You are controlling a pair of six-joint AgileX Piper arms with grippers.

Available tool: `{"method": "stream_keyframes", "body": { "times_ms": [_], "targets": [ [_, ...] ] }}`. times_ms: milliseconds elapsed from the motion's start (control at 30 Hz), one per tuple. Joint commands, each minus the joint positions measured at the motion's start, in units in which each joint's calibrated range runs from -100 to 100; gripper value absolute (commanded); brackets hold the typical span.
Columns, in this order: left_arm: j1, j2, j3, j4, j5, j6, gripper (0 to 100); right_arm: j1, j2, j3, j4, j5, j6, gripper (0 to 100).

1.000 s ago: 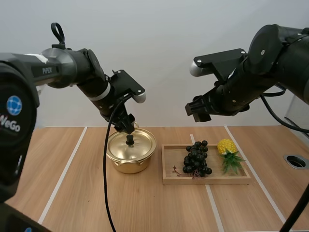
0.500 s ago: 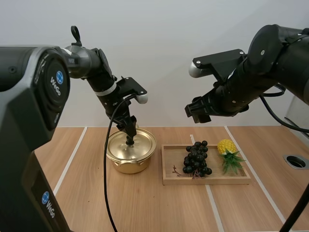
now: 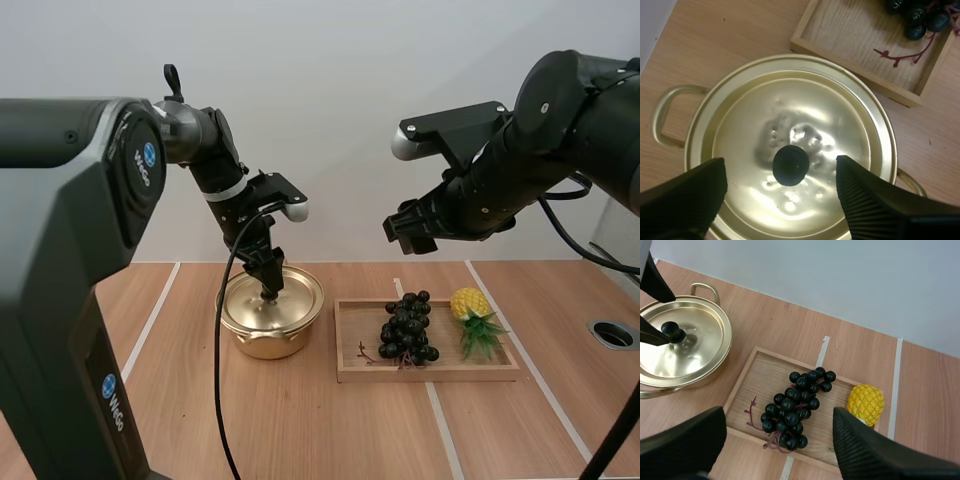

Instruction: Open the pot, put the grape inside, and close it

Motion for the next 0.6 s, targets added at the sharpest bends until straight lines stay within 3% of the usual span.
{"method": "stream_keyframes", "body": {
  "times_ms": [0,567],
  "targets": [
    [-0.22,1.1,-0.5,0.3,0.9,0.6,100,-0.2,-0.3,-0.4,0.2,0.4,-0.6,100],
    [-0.22,2.9,-0.5,0.3,0.9,0.6,100,-0.2,-0.3,-0.4,0.3,0.4,-0.6,100]
  ]
}}
